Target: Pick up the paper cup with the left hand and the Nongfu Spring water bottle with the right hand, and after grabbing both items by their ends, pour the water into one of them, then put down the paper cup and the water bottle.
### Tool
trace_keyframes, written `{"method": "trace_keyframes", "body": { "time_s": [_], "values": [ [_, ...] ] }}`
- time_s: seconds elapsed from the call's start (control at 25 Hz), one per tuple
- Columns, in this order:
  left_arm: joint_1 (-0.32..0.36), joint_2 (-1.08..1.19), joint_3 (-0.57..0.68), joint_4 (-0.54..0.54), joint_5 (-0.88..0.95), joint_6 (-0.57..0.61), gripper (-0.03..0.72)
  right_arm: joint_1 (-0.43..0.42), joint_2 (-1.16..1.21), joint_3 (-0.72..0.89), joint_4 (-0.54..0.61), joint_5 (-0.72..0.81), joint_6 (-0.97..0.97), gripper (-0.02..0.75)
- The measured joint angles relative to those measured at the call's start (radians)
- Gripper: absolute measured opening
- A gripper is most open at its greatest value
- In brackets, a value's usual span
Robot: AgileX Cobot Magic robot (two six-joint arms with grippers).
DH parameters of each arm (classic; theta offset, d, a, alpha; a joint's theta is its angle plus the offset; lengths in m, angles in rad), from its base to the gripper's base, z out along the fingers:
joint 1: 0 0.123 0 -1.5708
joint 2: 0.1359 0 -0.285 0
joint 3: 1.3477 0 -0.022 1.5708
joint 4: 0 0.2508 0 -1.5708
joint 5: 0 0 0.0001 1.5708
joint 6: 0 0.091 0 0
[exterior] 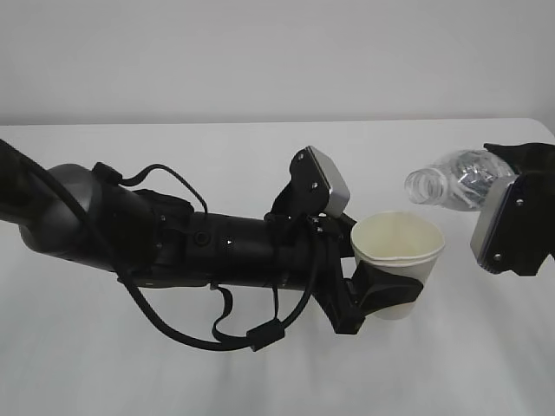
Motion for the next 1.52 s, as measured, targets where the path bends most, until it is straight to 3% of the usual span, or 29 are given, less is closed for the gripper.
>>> {"method": "trace_keyframes", "body": {
  "time_s": [1.52],
  "values": [
    [0.0,0.0,0.0,0.0,0.0,-0.001,0.482,0.0,0.0,0.0,0.0,-0.118,-0.129,0.407]
  ]
}}
